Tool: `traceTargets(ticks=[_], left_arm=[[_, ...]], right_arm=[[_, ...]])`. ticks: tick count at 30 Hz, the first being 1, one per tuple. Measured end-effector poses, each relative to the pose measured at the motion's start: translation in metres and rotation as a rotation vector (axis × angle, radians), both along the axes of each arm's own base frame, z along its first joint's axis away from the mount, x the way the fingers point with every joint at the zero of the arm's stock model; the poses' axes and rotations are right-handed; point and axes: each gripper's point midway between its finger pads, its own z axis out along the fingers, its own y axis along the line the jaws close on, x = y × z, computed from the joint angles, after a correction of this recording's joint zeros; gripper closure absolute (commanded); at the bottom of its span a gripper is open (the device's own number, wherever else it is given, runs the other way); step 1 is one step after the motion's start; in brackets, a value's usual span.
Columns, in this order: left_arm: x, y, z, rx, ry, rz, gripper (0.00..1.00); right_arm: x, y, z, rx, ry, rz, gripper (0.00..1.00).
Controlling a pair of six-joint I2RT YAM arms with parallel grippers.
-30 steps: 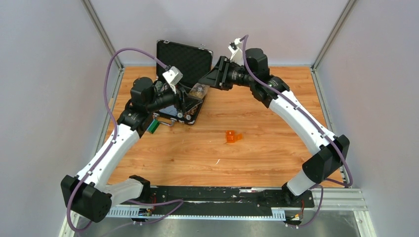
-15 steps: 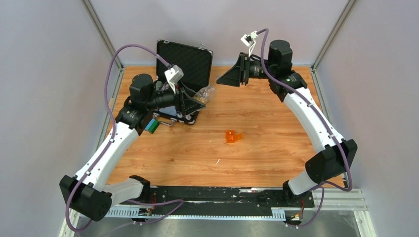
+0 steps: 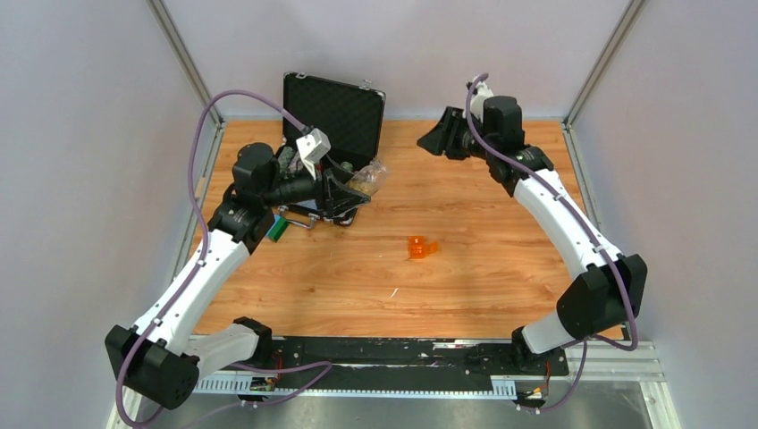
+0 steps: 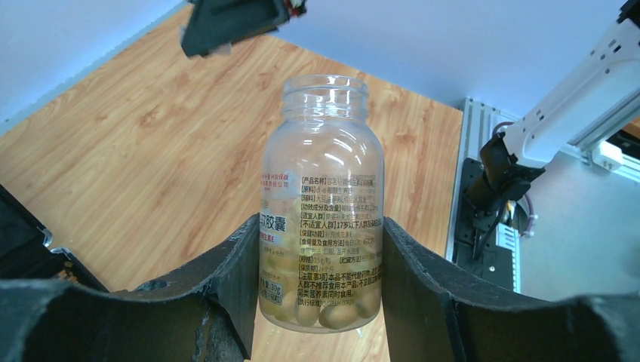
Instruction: Sort the pills into containers
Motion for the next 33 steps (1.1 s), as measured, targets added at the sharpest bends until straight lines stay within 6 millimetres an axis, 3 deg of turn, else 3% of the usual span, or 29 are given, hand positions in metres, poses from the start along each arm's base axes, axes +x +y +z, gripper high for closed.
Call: traceTargets(ticks=[3,7,11,18,26,33], left_arm=[[0.001,0.000,-0.007,0.015,-0.003,-0.002,1.00],[0.006,0.000,-0.016,0.038,0.000,0.004,1.00],[0.010,0.000,-0.024,0.057,0.012,0.010,1.00],[0.012,0.000,-0.031,0.071,0.025,0.016,1.00],[0.012,0.001,-0.036,0.077,0.036,0.018,1.00],[0.011,0.001,-0.041,0.083,0.049,0.018,1.00]], right_arm=[[0.013,-0.034,-0.065,-0.105,0.134,-0.215,0.71],[0.003,-0.078,-0.144,-0.252,0.298,-0.427,0.71],[-0.016,-0.111,-0.194,-0.358,0.404,-0.571,0.71],[-0.021,-0.131,-0.224,-0.403,0.463,-0.683,0.66],[-0.028,-0.144,-0.272,-0.473,0.559,-0.761,0.66],[-0.029,-0.151,-0.292,-0.513,0.588,-0.797,0.47]])
